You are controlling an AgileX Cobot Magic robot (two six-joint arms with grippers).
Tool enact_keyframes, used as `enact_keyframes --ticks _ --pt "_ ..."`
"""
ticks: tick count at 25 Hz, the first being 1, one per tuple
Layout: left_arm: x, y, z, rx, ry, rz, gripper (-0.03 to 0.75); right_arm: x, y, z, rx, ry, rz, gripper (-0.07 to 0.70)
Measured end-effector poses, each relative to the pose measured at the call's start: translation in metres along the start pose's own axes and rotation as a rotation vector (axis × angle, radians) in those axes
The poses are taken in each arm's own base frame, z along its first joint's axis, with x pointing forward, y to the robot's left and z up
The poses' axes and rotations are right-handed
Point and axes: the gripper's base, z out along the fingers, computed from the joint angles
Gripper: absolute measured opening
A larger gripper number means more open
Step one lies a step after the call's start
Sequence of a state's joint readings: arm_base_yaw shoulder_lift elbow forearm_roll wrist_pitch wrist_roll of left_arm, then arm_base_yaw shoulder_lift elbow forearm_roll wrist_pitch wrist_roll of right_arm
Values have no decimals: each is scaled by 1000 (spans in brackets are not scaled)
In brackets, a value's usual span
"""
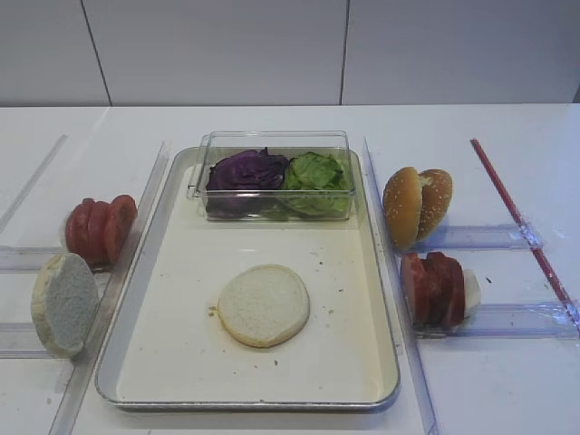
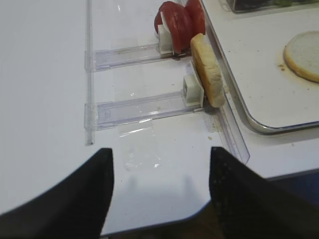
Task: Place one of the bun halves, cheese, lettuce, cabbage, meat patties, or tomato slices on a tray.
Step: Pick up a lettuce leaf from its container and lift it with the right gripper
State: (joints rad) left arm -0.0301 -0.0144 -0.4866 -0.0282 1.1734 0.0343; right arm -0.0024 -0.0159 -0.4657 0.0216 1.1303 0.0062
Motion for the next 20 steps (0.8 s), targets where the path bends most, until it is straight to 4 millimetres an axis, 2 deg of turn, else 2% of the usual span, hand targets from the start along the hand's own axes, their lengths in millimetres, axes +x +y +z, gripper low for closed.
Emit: enact_keyframes --ticks 20 --pt "0 0 0 0 0 0 419 0 0 0 0 0 -6 692"
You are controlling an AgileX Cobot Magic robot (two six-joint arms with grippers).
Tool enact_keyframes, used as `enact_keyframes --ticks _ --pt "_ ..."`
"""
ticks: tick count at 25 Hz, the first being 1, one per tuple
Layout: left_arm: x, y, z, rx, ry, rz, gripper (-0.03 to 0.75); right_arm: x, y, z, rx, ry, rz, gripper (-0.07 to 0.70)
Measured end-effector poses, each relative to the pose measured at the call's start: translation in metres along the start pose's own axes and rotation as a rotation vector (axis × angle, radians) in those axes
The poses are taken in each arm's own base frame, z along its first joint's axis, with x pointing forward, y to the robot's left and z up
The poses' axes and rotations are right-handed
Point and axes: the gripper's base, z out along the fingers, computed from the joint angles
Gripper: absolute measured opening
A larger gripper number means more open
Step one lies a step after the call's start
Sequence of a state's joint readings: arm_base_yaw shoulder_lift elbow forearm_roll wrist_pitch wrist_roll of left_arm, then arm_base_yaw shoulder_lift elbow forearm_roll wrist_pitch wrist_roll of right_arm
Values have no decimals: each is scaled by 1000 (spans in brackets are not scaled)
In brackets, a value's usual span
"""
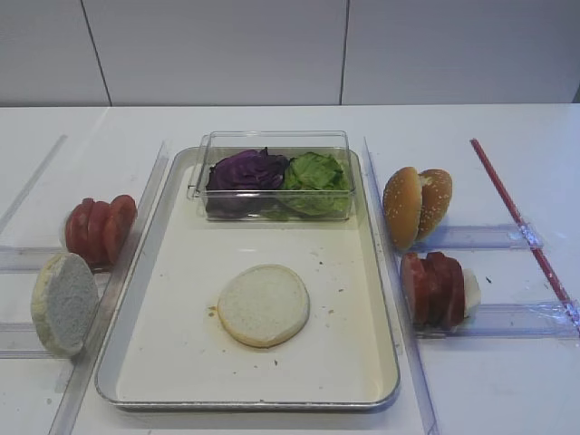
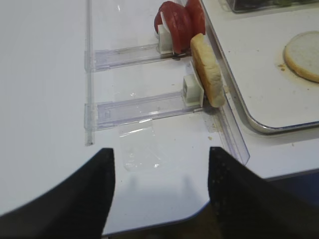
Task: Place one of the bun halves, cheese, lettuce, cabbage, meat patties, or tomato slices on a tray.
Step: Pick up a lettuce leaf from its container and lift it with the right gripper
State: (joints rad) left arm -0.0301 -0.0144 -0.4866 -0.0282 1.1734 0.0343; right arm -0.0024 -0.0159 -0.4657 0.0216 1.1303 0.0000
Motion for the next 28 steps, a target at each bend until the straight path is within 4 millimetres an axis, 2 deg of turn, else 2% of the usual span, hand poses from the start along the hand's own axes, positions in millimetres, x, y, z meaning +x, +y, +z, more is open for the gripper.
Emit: enact_keyframes --ticks 19,23,28 --pt "0 0 0 0 0 0 419 -1 0 -1 0 -8 0 692" --pt "0 0 0 0 0 0 417 -15 0 -6 0 0 0 692" --pt "0 0 0 0 0 0 417 -43 1 -10 0 -3 -56 692"
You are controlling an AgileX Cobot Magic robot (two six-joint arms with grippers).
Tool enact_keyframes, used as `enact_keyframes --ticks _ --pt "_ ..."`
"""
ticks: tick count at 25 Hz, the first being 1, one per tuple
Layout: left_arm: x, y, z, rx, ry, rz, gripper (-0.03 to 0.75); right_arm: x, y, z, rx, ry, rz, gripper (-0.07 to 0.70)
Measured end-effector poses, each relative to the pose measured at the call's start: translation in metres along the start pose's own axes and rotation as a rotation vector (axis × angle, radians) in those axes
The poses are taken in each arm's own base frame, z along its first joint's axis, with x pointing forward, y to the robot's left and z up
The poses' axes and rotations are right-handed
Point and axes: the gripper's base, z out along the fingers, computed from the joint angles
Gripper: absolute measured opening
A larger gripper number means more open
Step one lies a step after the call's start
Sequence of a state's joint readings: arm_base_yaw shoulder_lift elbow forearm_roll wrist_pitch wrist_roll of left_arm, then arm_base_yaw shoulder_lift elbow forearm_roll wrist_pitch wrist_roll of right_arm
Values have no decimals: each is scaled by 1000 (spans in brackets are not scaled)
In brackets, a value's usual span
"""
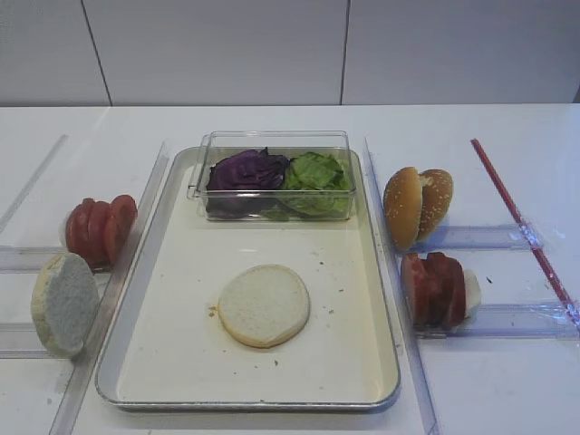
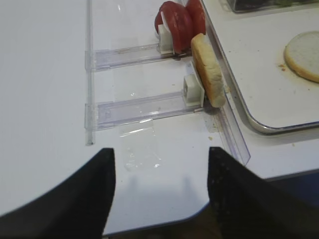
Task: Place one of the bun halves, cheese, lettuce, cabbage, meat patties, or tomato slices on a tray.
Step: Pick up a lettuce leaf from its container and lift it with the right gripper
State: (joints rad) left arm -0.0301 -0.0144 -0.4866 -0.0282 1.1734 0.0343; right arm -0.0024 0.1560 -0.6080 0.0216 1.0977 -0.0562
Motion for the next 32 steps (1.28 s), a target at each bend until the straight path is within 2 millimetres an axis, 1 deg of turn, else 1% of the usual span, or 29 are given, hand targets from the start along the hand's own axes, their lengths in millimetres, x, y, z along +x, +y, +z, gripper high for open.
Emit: enact_keyframes --ticks 3,7,13,17,24,28,29,31,32 --pt "0 0 0 0 0 0 417 -15 -1 0 -4 -5 -3 692" --pt "0 0 0 0 0 0 417 -30 0 4 -18 24 3 691" --pt "0 0 0 0 0 0 417 -50 2 11 -58 89 18 635" --pt "0 0 0 0 0 0 417 -67 5 19 -102 139 42 624" --pt "0 0 0 0 0 0 417 -95 11 40 -173 230 74 623" --pt "0 0 0 0 0 0 417 -114 16 55 -217 279 39 623" --pt "0 0 0 0 0 0 417 -125 20 65 -236 320 19 623" --pt "0 0 0 0 0 0 417 -136 24 76 -252 358 4 623" --pt "0 0 0 0 0 0 417 -136 24 76 -252 358 4 623"
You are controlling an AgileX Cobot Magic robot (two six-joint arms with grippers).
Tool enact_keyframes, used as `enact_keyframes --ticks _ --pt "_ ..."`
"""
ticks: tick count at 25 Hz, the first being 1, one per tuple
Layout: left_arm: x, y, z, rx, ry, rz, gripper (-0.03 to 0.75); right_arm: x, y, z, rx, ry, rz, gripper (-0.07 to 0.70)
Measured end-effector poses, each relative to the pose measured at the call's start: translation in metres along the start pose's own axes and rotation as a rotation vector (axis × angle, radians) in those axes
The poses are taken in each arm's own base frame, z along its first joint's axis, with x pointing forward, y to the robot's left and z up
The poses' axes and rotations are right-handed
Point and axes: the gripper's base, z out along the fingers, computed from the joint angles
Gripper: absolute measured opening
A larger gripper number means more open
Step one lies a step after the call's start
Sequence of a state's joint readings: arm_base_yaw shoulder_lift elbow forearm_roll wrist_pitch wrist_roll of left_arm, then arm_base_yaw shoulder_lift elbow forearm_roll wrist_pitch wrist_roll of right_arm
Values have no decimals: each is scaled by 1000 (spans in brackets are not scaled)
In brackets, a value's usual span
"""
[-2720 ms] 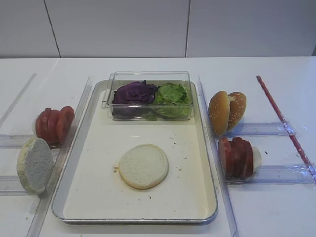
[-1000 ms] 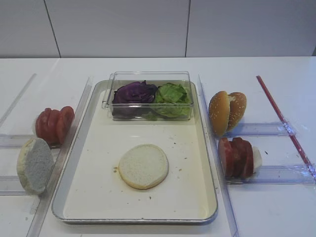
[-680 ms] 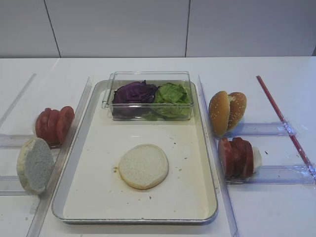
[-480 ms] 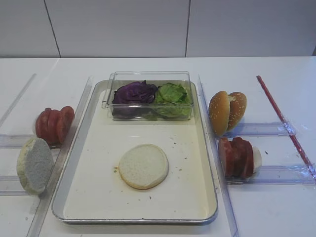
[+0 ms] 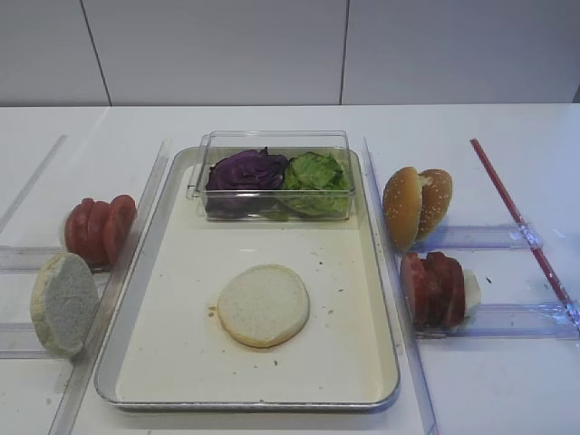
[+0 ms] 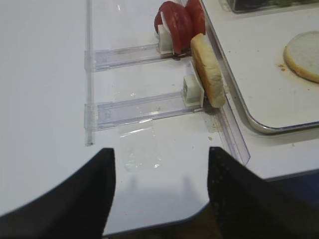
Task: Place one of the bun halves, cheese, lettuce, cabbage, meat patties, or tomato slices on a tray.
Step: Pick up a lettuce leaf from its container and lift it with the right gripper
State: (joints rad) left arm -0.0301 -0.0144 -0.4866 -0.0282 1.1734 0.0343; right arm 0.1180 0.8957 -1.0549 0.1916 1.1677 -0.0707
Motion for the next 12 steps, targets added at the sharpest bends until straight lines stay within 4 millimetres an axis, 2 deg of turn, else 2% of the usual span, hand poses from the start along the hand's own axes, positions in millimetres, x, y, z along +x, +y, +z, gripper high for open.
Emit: enact_keyframes --ticks 12 --pt "0 0 0 0 0 0 417 -79 12 66 -54 161 -78 623"
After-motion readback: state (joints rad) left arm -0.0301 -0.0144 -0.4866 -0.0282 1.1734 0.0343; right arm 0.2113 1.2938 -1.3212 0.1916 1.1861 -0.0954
